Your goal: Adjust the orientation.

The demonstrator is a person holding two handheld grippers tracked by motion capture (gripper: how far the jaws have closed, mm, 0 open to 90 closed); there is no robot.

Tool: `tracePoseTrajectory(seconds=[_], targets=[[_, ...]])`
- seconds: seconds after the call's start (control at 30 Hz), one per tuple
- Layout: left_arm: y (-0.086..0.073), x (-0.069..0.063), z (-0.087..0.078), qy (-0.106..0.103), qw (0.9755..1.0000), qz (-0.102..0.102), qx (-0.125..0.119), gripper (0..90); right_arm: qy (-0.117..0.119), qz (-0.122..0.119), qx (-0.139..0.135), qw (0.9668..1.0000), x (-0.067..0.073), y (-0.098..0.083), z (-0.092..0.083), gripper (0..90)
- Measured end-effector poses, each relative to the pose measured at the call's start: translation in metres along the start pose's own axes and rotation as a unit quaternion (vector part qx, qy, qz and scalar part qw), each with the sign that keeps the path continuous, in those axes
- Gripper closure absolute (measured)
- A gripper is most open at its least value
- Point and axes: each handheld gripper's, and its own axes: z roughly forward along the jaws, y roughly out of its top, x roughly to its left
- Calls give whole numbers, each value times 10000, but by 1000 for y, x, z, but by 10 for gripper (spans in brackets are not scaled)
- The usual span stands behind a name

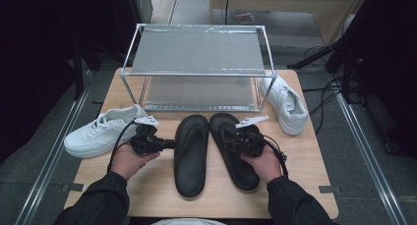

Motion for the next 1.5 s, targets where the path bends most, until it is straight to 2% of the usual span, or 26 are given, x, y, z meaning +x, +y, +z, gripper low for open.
tracePoseTrajectory(seconds=[0.13,0.23,0.33,0.5,0.53,0.67,0.73,0.87,1.23,1.33,1.43,1.5], targets=[[-1,4,5,156,9998,-39,69,864,-26,-36,-37,10000,4,1,3,889],[-1,6,6,185,9998,-44,91,865,-24,-53,-49,10000,6,2,4,889],[-2,8,11,266,9992,-67,284,866,11,-38,-63,10000,8,2,6,889],[-3,7,18,208,9990,-46,391,866,48,34,-72,10000,9,2,7,888],[-2,4,21,165,9989,11,444,866,59,60,-83,9999,9,2,8,888],[-2,0,23,205,9987,85,460,872,109,116,-122,9998,10,2,9,885],[-2,0,22,129,9990,32,434,871,103,86,-130,9998,11,2,10,885],[-2,-5,25,-50,9990,76,435,871,109,76,-145,9998,13,2,11,885],[-2,-17,32,-103,9986,198,486,881,141,135,-186,9996,12,2,13,885],[-3,-19,36,-453,9979,65,459,899,177,190,-181,9995,10,1,12,896],[-2,-25,41,-487,9974,217,482,897,110,205,-197,9995,8,1,11,900],[-1,-22,40,-512,9976,192,428,878,72,263,-220,9994,5,0,9,899]])
